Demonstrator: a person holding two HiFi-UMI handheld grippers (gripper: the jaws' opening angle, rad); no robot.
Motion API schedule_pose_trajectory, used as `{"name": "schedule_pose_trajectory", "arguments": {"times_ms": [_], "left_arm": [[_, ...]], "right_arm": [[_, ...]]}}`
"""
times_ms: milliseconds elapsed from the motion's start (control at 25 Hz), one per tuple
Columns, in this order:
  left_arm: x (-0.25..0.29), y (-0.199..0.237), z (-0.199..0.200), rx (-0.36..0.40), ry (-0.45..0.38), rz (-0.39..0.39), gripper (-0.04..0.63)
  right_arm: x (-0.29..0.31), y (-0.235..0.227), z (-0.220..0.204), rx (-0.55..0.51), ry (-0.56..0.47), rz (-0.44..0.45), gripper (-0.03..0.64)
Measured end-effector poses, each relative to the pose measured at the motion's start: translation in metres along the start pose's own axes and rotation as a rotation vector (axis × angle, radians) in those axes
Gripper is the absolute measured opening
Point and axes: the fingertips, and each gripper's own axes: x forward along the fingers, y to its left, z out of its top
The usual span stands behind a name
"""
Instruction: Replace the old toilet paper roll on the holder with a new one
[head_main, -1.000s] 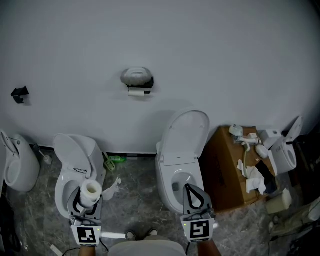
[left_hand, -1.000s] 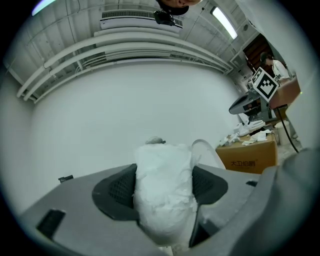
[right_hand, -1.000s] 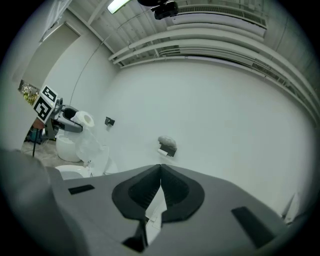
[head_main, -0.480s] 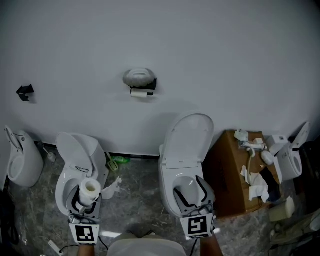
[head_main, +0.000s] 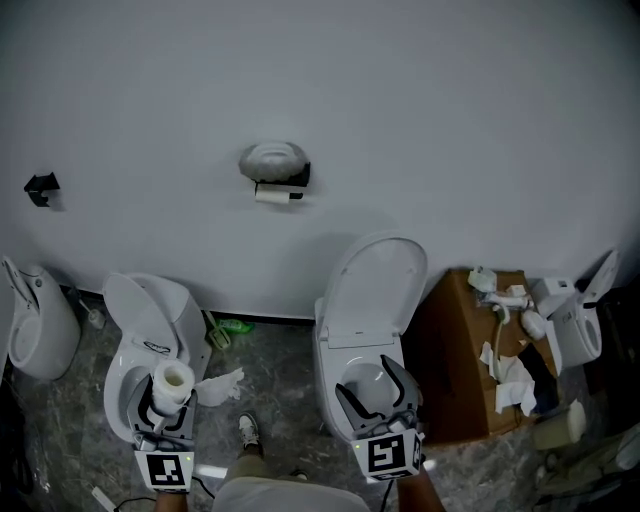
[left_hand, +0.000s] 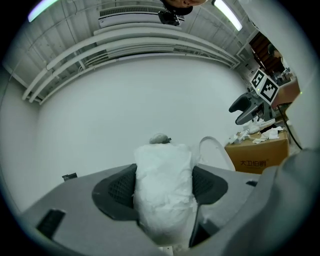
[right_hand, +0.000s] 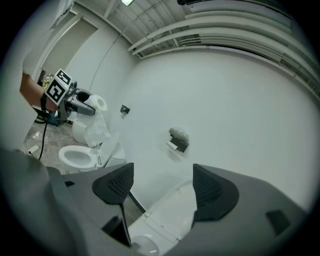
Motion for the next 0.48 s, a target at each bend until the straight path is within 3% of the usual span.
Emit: {"name": "schedule_pose_trajectory", "arguments": {"times_ms": [280, 480], "left_arm": [[0.093, 0.024, -0.039, -0.055, 0.019, -0.08, 0.299], [0.17, 0.071, -0.037, -0.04, -0.037, -0.116, 0.299]], "right_arm": [[0.079, -0.014, 0.001, -0.012, 0.07, -0.019, 0.338], [0.159, -0.027, 0.03, -0.019, 0.094, -0.043, 0.339]]}}
